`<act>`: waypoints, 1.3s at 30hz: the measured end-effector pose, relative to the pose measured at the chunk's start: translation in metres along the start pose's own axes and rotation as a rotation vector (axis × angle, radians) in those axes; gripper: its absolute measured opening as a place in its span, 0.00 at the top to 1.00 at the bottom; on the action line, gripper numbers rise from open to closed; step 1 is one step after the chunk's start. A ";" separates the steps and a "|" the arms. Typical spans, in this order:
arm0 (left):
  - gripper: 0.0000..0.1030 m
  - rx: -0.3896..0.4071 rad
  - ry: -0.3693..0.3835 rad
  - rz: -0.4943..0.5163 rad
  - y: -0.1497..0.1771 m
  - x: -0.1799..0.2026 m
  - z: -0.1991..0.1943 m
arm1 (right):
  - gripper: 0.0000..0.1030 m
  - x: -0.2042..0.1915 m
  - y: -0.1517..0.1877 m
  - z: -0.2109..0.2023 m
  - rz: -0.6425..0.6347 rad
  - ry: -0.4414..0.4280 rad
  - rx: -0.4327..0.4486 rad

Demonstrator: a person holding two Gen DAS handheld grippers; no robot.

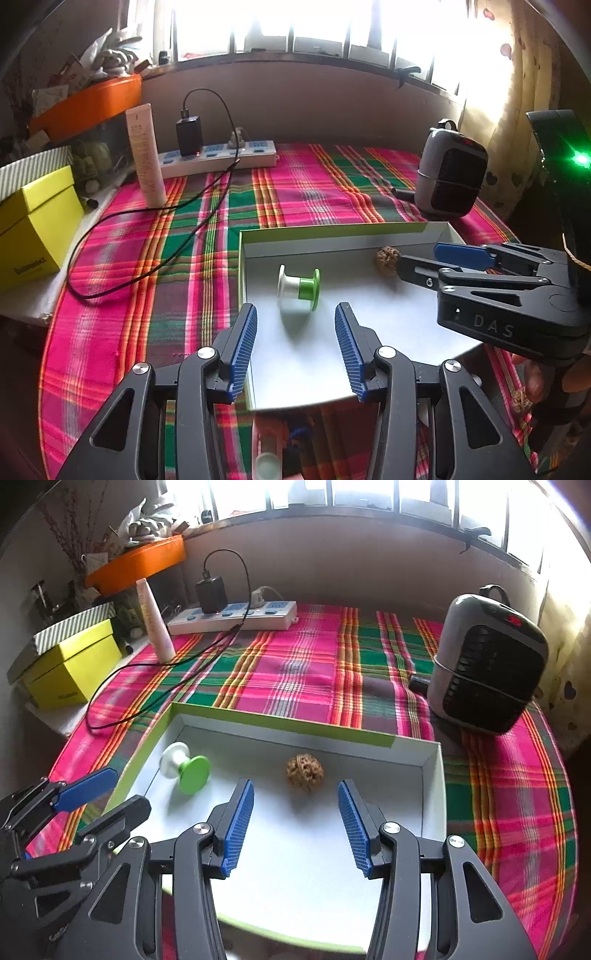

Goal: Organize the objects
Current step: 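Withdraw both grippers from the tray toward the remaining objects on the cloth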

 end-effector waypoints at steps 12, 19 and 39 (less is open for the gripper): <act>0.58 0.015 0.005 0.013 0.020 0.008 -0.025 | 0.52 -0.009 0.029 -0.031 0.016 -0.006 0.038; 0.58 0.011 0.034 0.029 0.039 0.015 -0.040 | 0.52 -0.008 0.049 -0.051 0.029 0.010 0.058; 0.58 -0.053 0.117 0.053 0.085 0.028 -0.065 | 0.52 -0.010 0.111 -0.084 0.009 0.001 0.085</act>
Point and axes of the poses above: each gripper's, at about its wrist camera, not at the fingertips, and z roughly the way its jaws point, x to its right, y to its underside, the point moved 6 cm from there along z, roughly the way its jaws point, and after that the axes turned 12 degrees about -z, right-handed, at the moved point
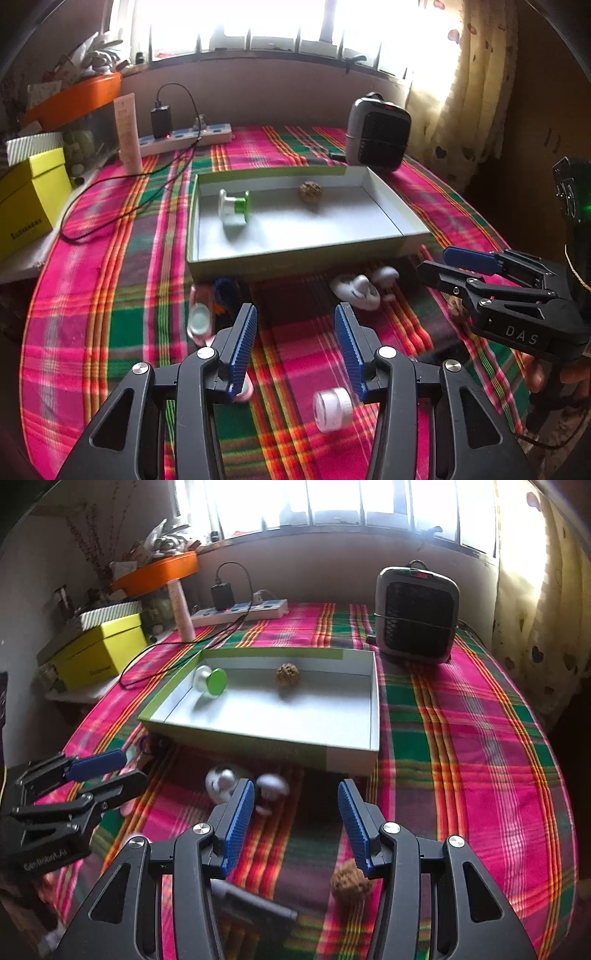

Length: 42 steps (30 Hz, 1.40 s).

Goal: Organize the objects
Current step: 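Withdraw both grippers from the tray toward the remaining objects on the cloth, then grasp the white cylindrical jar with the left gripper while the right gripper grasps the black device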

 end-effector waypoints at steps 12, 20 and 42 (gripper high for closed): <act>0.58 -0.049 0.044 0.015 0.028 0.008 -0.009 | 0.52 -0.018 0.027 -0.013 -0.061 -0.129 0.008; 0.58 -0.076 0.060 0.016 0.043 0.009 -0.010 | 0.52 -0.028 0.043 -0.014 -0.083 -0.200 0.000; 0.58 -0.106 0.041 -0.019 0.056 0.001 0.004 | 0.53 -0.042 0.064 -0.014 -0.142 -0.177 -0.065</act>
Point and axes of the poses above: each gripper's, at about its wrist camera, not at the fingertips, and z roughly the way its jaws point, x to its right, y to its underside, the point moved 6 cm from there along z, roughly the way its jaws point, and after that the axes turned 12 degrees about -z, right-handed, at the moved point
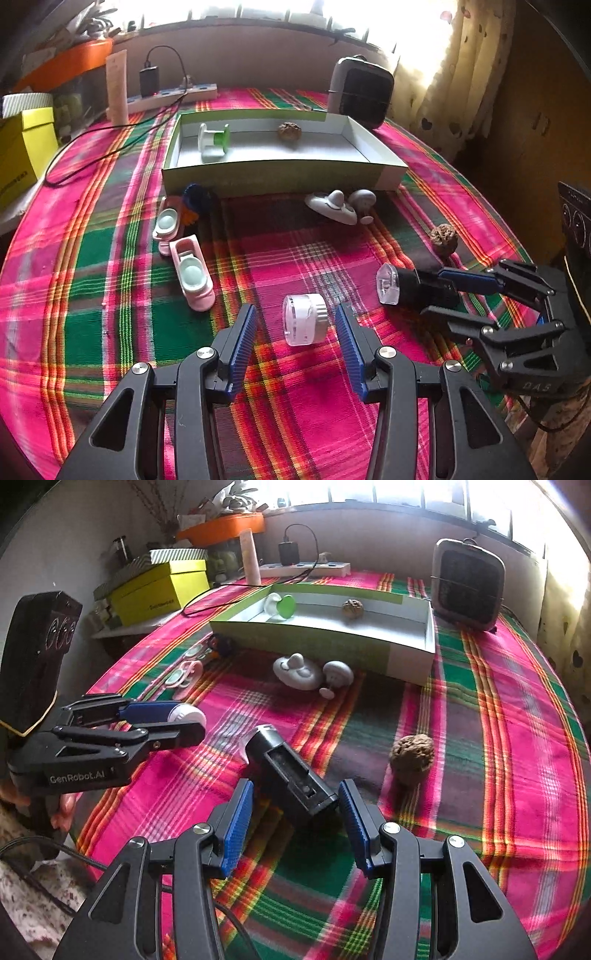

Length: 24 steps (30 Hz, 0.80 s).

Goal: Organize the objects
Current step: 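Grasp the white cylindrical jar with the left gripper while the right gripper grasps the black device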

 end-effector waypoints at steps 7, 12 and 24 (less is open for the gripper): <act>0.58 0.005 -0.009 -0.006 0.000 -0.004 -0.001 | 0.53 -0.016 0.000 0.001 -0.034 -0.025 -0.002; 0.58 0.007 -0.008 -0.008 0.000 -0.006 -0.001 | 0.53 -0.023 -0.001 0.001 -0.051 -0.039 0.001; 0.58 0.011 -0.020 -0.001 -0.001 -0.006 0.000 | 0.53 -0.018 -0.012 0.013 -0.047 0.033 -0.005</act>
Point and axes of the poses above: each gripper's, at about its wrist camera, not at the fingertips, and z roughly the way its jaws point, x to its right, y to its underside, the point moved 6 cm from there along z, roughly the way its jaws point, and after that the axes turned 12 degrees about -z, right-handed, at the moved point
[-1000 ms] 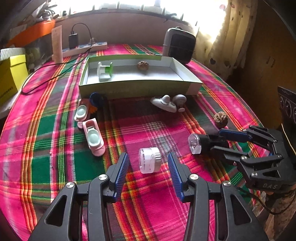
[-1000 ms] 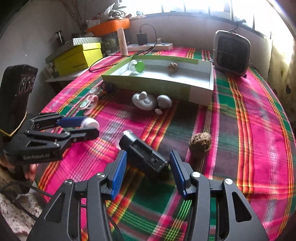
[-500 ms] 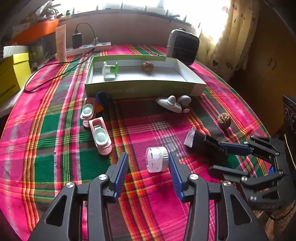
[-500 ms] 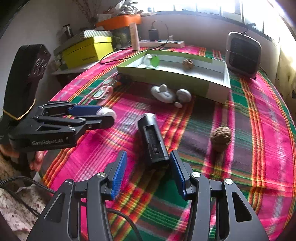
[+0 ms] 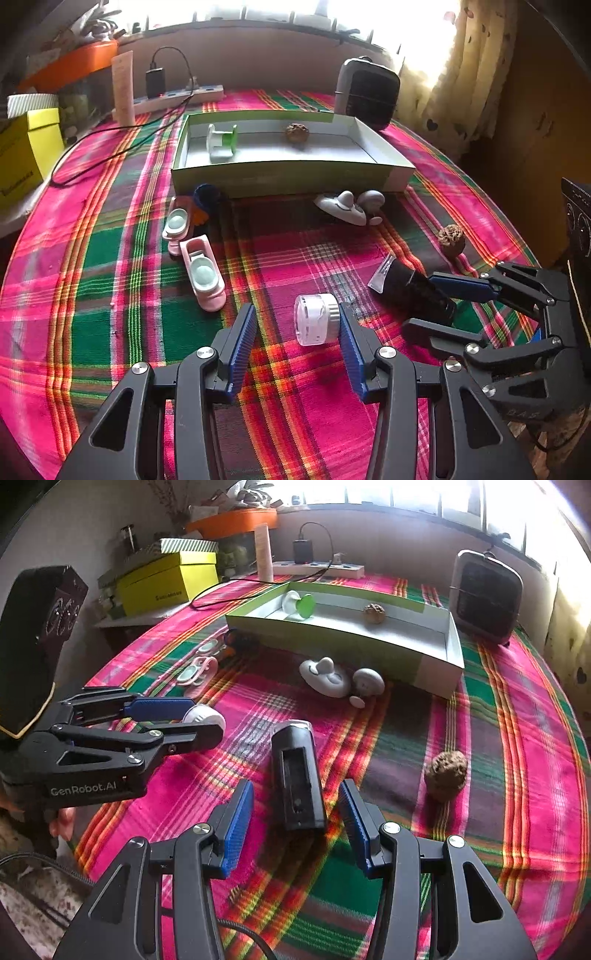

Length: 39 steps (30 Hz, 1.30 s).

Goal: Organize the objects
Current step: 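Grasp the white cylindrical jar with the left gripper while the right gripper grasps the black device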

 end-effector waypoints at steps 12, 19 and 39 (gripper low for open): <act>0.58 0.014 -0.017 -0.023 0.000 0.000 0.001 | 0.53 0.001 -0.004 0.006 -0.023 0.041 -0.005; 0.58 0.019 -0.026 -0.019 0.000 0.001 0.001 | 0.53 0.001 -0.005 0.006 -0.025 0.044 -0.005; 0.79 0.036 -0.050 -0.013 -0.002 -0.001 0.002 | 0.65 0.004 -0.004 0.006 -0.012 0.049 0.002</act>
Point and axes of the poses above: each gripper's, at about its wrist camera, not at the fingertips, and z roughly the way its jaws point, x to its right, y to its underside, the point moved 6 cm from there along z, roughly the way its jaws point, and after that the axes turned 12 degrees about -z, right-handed, at the moved point
